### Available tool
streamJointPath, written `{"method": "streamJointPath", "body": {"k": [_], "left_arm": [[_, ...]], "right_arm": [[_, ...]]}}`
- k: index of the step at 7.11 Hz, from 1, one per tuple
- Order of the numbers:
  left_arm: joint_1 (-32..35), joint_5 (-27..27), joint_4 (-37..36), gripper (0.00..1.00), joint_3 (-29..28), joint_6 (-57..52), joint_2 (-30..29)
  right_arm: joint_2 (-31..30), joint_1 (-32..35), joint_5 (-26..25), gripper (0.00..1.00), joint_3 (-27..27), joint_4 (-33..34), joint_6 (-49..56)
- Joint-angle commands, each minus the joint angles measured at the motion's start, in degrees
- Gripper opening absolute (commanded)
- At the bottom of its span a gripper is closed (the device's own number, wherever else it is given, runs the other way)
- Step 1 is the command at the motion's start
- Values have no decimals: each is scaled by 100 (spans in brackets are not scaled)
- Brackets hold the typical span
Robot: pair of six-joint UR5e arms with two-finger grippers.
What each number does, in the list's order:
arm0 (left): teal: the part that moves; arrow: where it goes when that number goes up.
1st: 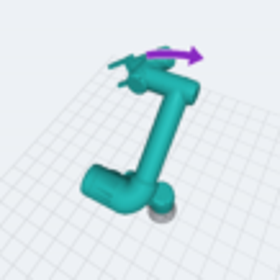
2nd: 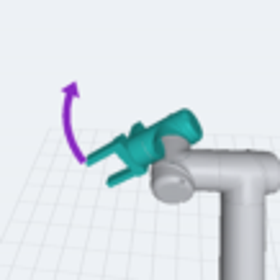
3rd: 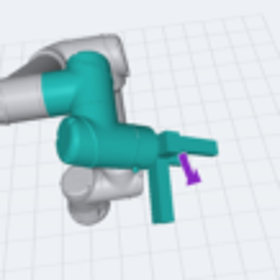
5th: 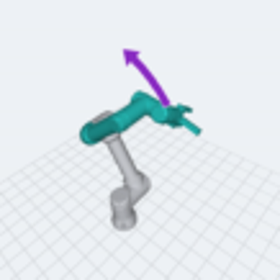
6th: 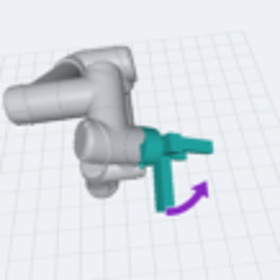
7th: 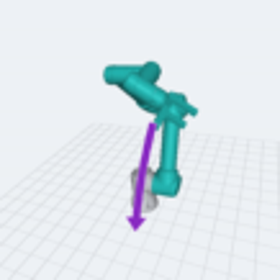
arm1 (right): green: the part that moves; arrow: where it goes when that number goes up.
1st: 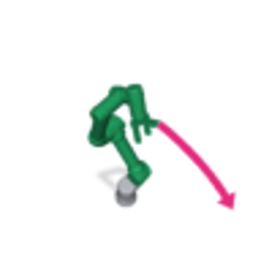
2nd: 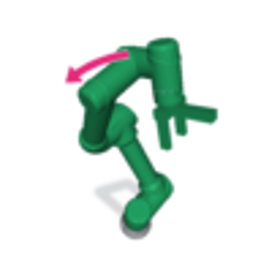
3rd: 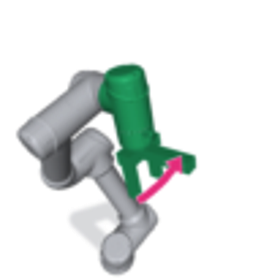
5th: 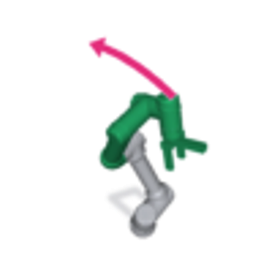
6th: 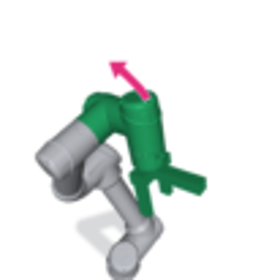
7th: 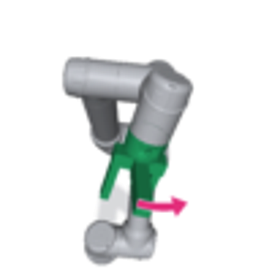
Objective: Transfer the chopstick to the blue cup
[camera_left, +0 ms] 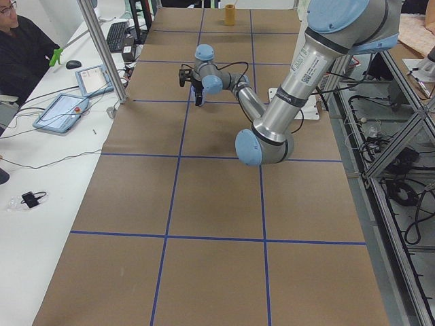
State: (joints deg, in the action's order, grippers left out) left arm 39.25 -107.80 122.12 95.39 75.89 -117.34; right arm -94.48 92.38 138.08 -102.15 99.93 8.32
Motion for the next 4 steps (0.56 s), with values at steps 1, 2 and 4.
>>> {"method": "streamJointPath", "body": {"k": [1,2,4], "left_arm": [[430,-212,702,98,50,-56,598],[765,-954,-101,98,94,-596,554],[1048,-1243,-215,98,487,-1111,1139]], "right_arm": [[-9,0,0,100,-58,0,-14],[-9,0,0,100,-85,9,-23],[-18,9,0,100,-94,9,-14]]}}
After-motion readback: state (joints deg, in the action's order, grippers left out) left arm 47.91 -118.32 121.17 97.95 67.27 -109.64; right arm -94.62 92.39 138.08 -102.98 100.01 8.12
